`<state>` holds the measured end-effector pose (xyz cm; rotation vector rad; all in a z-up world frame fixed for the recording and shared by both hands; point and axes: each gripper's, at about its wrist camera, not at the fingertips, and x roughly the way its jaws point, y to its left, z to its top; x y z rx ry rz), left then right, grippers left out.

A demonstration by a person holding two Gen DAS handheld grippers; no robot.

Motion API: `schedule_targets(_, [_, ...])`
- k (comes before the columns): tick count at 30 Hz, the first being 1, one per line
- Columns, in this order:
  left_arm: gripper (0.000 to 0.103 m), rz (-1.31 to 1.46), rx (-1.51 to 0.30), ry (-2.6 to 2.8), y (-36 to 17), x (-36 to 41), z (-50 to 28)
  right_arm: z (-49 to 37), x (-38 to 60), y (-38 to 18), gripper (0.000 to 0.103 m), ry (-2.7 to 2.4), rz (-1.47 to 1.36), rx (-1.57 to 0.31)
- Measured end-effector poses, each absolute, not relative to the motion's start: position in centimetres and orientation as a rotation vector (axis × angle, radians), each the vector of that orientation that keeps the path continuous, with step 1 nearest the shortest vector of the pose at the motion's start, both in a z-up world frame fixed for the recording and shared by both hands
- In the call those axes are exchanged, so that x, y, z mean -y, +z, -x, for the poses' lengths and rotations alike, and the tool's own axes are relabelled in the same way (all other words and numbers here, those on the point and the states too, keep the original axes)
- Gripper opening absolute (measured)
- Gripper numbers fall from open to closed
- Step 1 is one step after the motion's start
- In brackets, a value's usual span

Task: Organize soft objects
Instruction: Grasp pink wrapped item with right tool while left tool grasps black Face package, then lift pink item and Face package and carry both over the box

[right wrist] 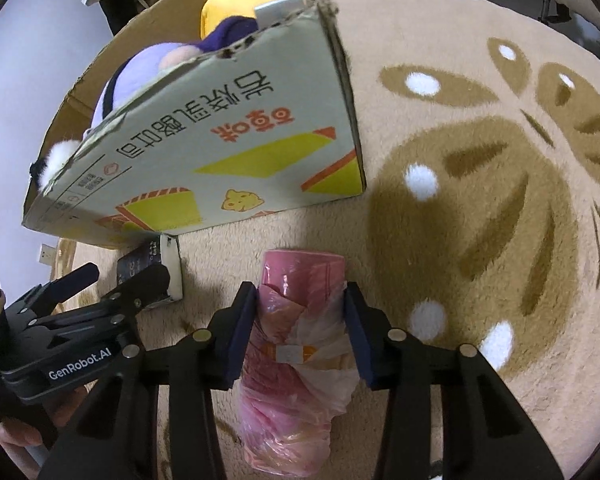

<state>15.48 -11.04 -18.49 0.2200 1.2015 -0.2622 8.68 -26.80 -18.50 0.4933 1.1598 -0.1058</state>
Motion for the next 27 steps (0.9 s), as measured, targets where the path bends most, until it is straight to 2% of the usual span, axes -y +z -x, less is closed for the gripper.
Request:
schedule_targets(6, [0.097, -0.228, -1.225, -0.264, -19.3, 11.5, -15.8, -9.9, 27.3, -19.6, 0.048, -0.091, -0.540, -1.176])
schedule_targets(8, [0.085, -0.214, -1.241, -0.261, -19.6, 11.4, -16.1, -10.1, 27.0, -19.6, 0.047, -0.090, -0.537, -1.169])
schedule_targets(12, [0.074, -0.198, -1.262, -0.251, -20.4, 10.9, -16.2, -10.0, 27.3, -18.8, 0.045, -0.081, -0.541, -1.135])
schedule_targets(14, [0.064, -0.195, -1.254, -0.240, -20.4, 10.7, -16.1, -10.1, 27.3, -18.4, 0.043, -0.080, -0.545, -1.113])
schedule_targets(22, [0.063, -0.141, -1.231, -0.194, -19.6, 8.4, -15.3, -9.7, 27.6, -16.1, 0.039, -0.087, -0.504, -1.028])
schedule_targets(24, [0.063, -0.138, -1.218, -0.189, -19.3, 8.1, -15.1, -8.6, 27.7, -15.6, 0.034, -0.079, -0.499, -1.008])
schedule_targets(25, [0.063, -0.134, -1.212, -0.187, -19.0, 8.0, -14.9, -8.3, 27.4, -15.3, 0.026, -0.070, -0.497, -1.001])
schedule_targets(27, [0.063, -0.123, -1.194, -0.182, -18.3, 8.1, -14.5, -7.7, 27.6, -14.8, 0.025, -0.063, -0.488, -0.980])
